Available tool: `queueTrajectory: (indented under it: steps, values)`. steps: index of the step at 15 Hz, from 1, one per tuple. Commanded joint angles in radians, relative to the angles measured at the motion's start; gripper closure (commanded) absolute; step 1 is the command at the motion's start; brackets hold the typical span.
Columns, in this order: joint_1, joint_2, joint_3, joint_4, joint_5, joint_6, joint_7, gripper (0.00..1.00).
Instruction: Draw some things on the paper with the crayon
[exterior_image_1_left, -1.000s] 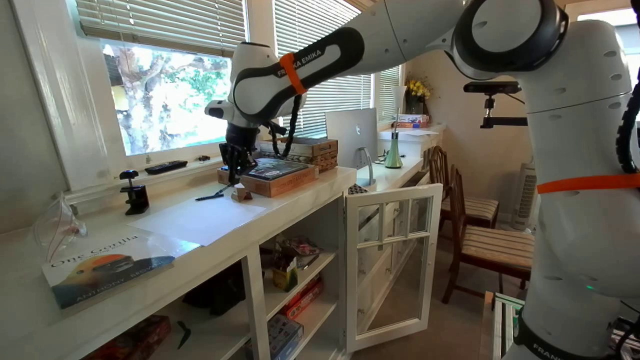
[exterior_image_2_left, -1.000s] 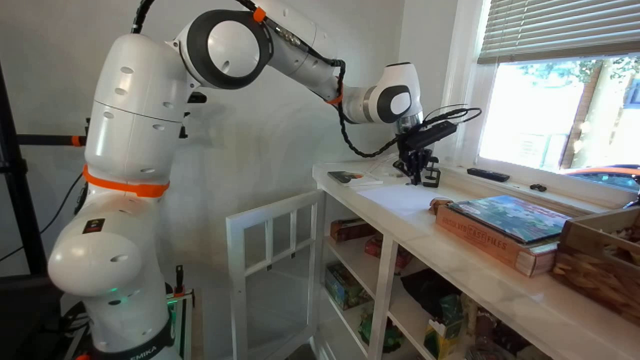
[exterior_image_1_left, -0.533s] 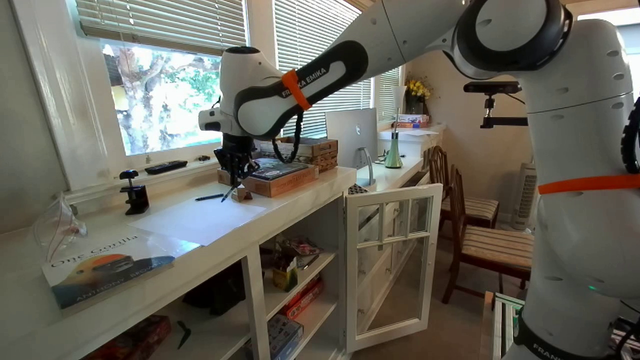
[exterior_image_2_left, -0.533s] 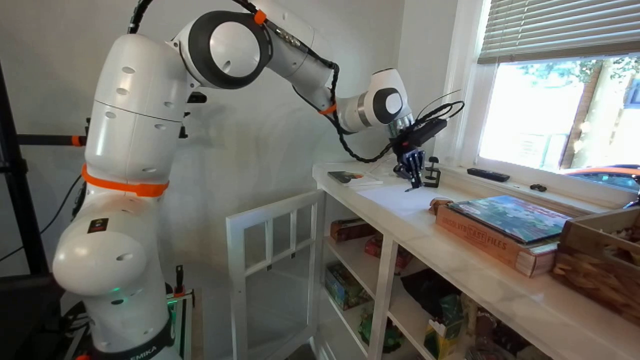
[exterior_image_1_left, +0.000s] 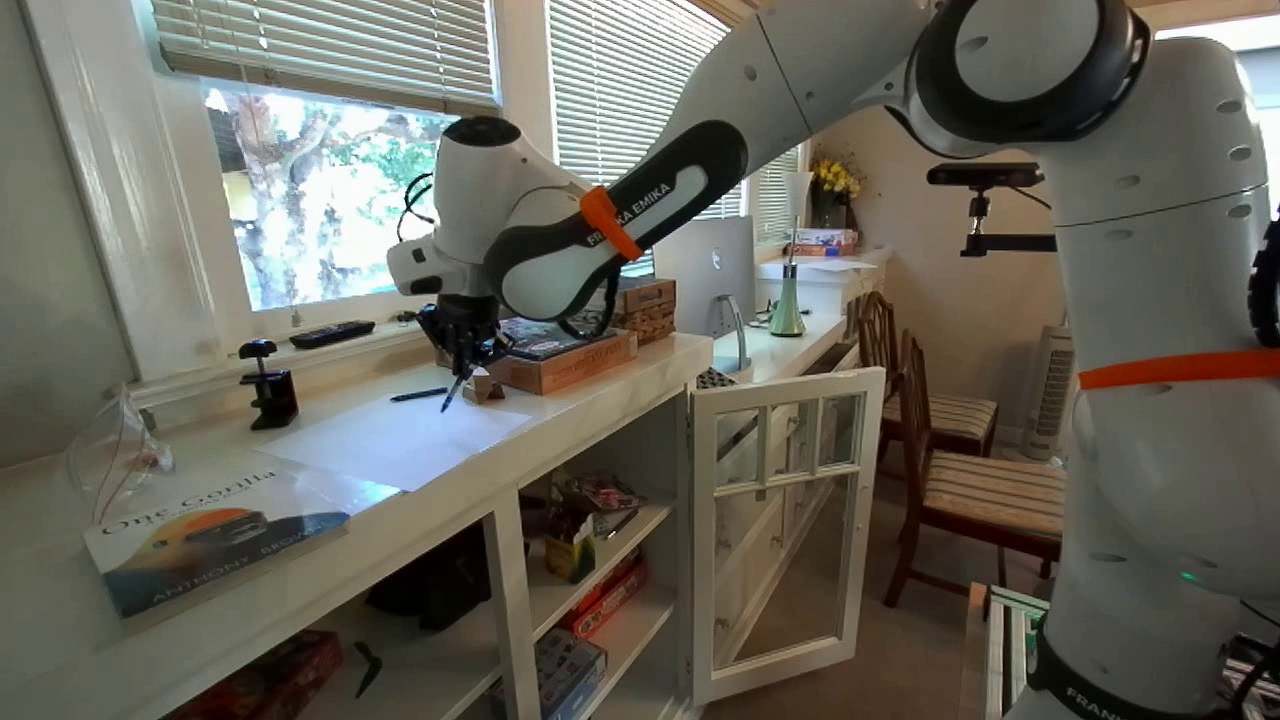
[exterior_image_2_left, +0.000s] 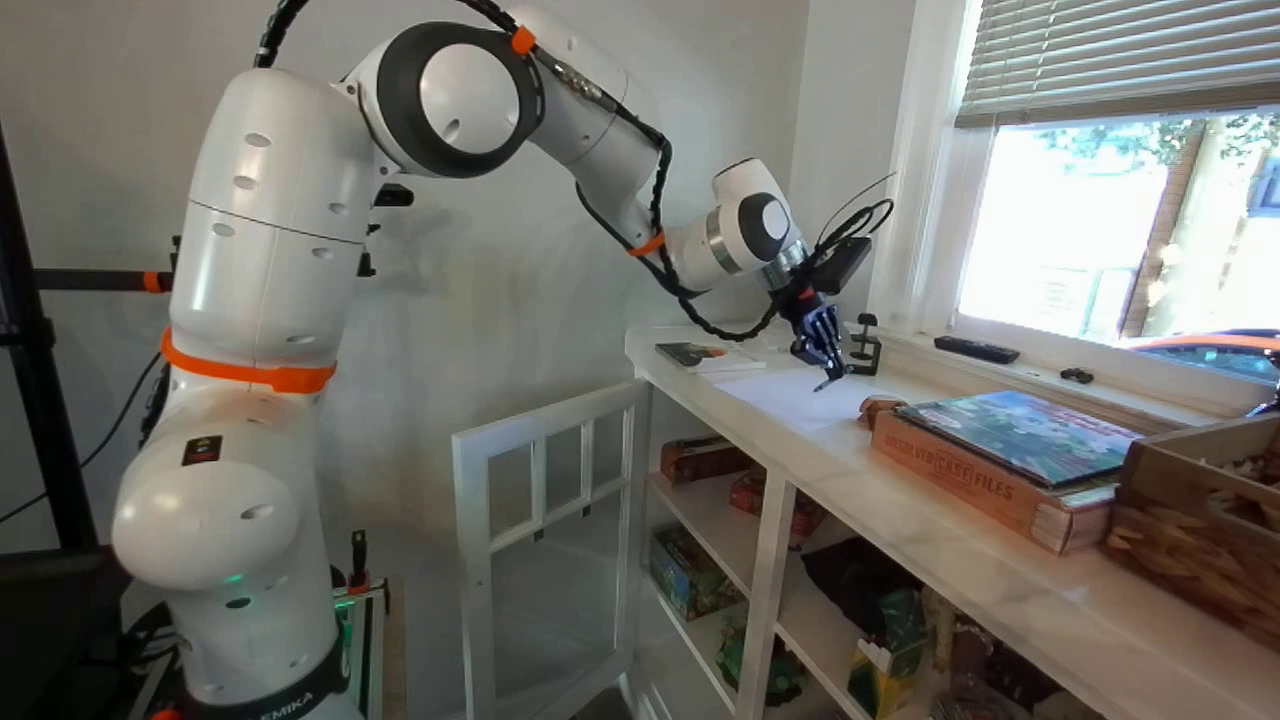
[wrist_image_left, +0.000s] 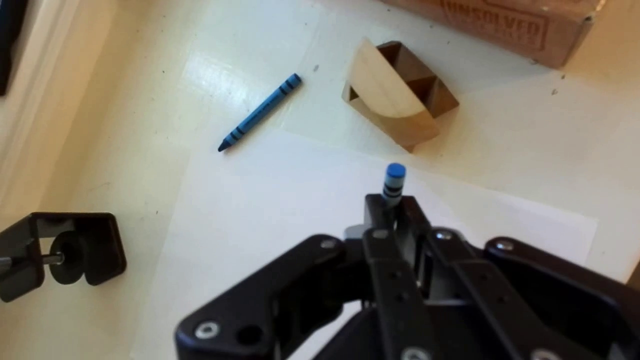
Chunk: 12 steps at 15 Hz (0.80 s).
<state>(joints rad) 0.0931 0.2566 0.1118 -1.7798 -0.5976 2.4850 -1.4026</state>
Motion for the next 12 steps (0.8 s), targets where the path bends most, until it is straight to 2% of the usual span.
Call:
queueTrajectory:
  steps: [1, 12]
  values:
    - [0.012, -0.028, -0.012, -0.057, -0.068, 0.038, -0.023, 0.97]
    - [0.010, -0.033, 0.002, -0.086, -0.045, 0.024, -0.103, 0.97]
